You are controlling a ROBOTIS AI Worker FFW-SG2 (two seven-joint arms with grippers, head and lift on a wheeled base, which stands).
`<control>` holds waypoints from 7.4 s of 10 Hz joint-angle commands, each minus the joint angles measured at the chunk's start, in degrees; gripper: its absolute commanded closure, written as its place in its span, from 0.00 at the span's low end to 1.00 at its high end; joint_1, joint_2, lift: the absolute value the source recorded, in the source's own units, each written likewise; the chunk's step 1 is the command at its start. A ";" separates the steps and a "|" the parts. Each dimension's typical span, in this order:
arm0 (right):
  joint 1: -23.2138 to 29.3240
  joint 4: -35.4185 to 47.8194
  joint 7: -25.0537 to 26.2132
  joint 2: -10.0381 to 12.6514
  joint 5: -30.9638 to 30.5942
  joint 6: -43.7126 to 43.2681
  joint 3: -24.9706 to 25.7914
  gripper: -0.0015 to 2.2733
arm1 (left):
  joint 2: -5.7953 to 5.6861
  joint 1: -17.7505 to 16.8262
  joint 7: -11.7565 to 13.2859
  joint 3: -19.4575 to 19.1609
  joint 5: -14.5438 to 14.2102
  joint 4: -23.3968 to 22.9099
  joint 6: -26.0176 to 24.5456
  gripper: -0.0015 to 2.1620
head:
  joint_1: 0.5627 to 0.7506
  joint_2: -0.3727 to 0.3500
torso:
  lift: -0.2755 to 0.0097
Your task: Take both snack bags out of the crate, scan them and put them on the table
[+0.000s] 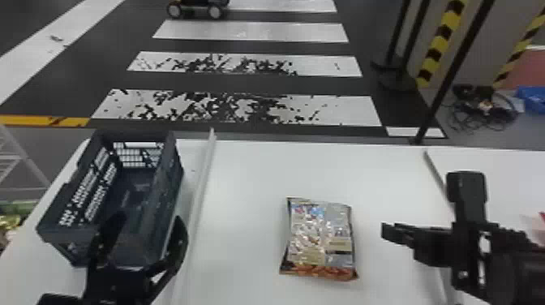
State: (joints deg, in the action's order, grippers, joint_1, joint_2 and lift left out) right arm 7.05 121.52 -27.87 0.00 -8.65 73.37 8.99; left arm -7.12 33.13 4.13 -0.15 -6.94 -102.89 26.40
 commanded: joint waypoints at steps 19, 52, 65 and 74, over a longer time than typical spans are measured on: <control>2.44 -3.39 -7.55 -5.98 -6.64 4.64 5.51 0.04 | 0.00 -0.53 0.09 0.32 -0.35 2.61 2.11 0.04 | 0.70 0.33 | 0.65; -0.46 13.13 -16.16 -8.09 -13.94 16.71 -11.19 0.99 | 0.09 -0.88 0.18 0.50 -0.62 3.92 2.64 0.04 | 0.70 0.54 | 0.65; -1.60 5.93 -23.72 -7.38 -22.37 16.71 -20.85 0.99 | -0.09 -0.97 0.26 0.50 -0.88 4.28 2.81 0.04 | 0.70 0.68 | 0.65; -6.44 -4.27 -22.49 -6.42 -21.67 16.71 -19.18 0.99 | 0.09 -1.32 0.26 0.41 -0.88 4.63 2.81 0.04 | 0.70 0.65 | 0.65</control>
State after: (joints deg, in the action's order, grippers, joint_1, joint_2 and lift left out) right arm 0.63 117.24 -50.35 -6.54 -30.41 89.96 -10.51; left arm -7.08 31.94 4.39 0.25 -7.82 -98.27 29.22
